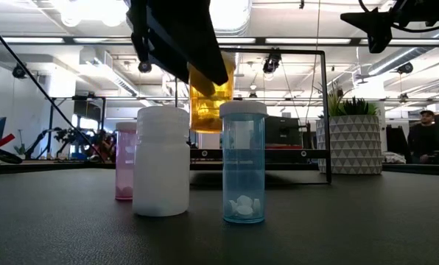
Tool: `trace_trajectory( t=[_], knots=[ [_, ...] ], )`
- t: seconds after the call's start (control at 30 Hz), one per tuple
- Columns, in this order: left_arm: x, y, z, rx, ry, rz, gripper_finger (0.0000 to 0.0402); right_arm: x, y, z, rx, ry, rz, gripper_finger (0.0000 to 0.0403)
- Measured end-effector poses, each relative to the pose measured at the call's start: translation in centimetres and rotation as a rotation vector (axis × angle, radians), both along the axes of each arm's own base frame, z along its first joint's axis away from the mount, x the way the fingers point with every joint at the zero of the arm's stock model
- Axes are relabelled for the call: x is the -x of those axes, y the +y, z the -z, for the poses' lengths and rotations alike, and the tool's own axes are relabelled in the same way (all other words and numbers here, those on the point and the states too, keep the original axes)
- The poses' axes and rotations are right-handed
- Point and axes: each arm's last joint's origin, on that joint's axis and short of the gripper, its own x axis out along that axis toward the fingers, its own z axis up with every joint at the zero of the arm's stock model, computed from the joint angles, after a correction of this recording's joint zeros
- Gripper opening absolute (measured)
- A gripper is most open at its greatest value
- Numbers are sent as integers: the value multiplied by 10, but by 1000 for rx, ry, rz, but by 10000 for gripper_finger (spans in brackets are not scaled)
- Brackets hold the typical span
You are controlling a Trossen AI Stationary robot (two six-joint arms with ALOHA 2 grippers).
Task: Pick and place medicine bottles onto shelf by color
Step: Move the orange pill bottle to the bottom middle of the table
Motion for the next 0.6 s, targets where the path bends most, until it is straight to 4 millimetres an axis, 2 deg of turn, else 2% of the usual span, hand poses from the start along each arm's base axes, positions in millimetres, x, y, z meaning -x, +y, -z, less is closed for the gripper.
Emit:
trace_trajectory(
  t=[0.13,0.33,0.6],
  knots=[
    [-3,-2,5,19,-4,-3,190,0,0,0,0,0,0,226],
    [-11,-6,28,11,36,-11,190,0,0,0,0,0,0,226],
    [-18,-7,39,1,12,-30,190,0,0,0,0,0,0,226]
  ],
)
